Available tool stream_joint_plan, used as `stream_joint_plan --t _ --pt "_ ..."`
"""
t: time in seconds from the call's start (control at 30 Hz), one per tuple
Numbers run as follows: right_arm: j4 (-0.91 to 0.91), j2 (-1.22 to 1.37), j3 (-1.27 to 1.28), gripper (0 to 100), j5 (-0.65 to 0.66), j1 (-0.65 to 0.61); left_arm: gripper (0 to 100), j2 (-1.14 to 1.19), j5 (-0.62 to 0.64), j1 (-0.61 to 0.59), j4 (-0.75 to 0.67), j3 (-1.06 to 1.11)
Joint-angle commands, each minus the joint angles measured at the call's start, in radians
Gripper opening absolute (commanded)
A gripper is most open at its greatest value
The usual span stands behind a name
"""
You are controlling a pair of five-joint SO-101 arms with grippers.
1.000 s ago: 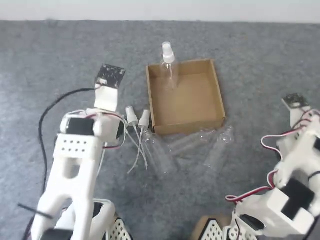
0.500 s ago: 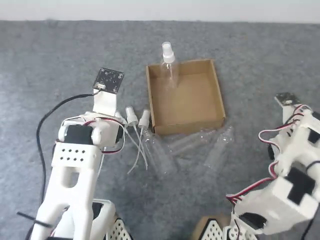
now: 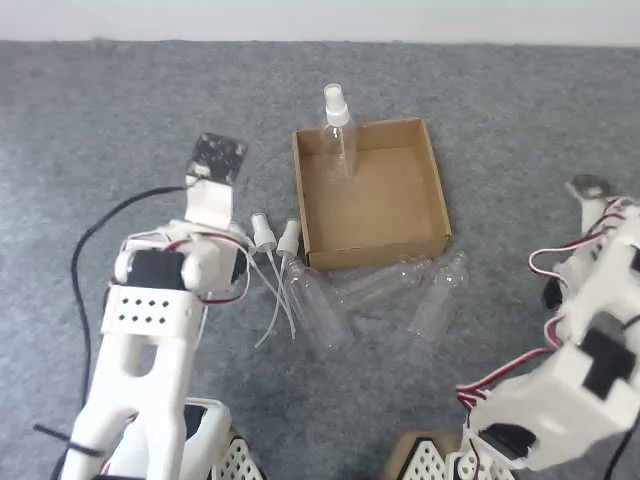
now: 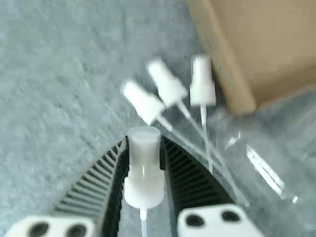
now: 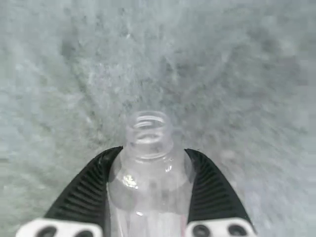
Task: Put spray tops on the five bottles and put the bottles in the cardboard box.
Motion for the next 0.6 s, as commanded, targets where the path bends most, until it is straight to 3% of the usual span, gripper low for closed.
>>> stream_joint_plan --t 0.0,0.13,0.3,0.43,0.57 --pt "0.061 -0.265 -0.078 0.6 -0.146 -0.113 2 -0.043 0.081 -0.003 0.011 -0.183" --pt "0.051 -0.559 0.0 0.6 -0.331 -0.326 1 -0.043 0.143 -0.003 0.063 -0.369" --pt "-0.054 -0.895 0.207 0.5 -0.473 -0.756 1 -0.044 0.233 -0.003 0.066 -0.526" --pt "-0.16 -0.98 0.336 0.5 -0.537 -1.033 1 -0.095 0.351 -0.003 0.058 -0.61" --pt "-0.364 -0.966 0.477 0.6 -0.566 -1.207 1 -0.247 0.437 -0.003 -0.02 -0.622"
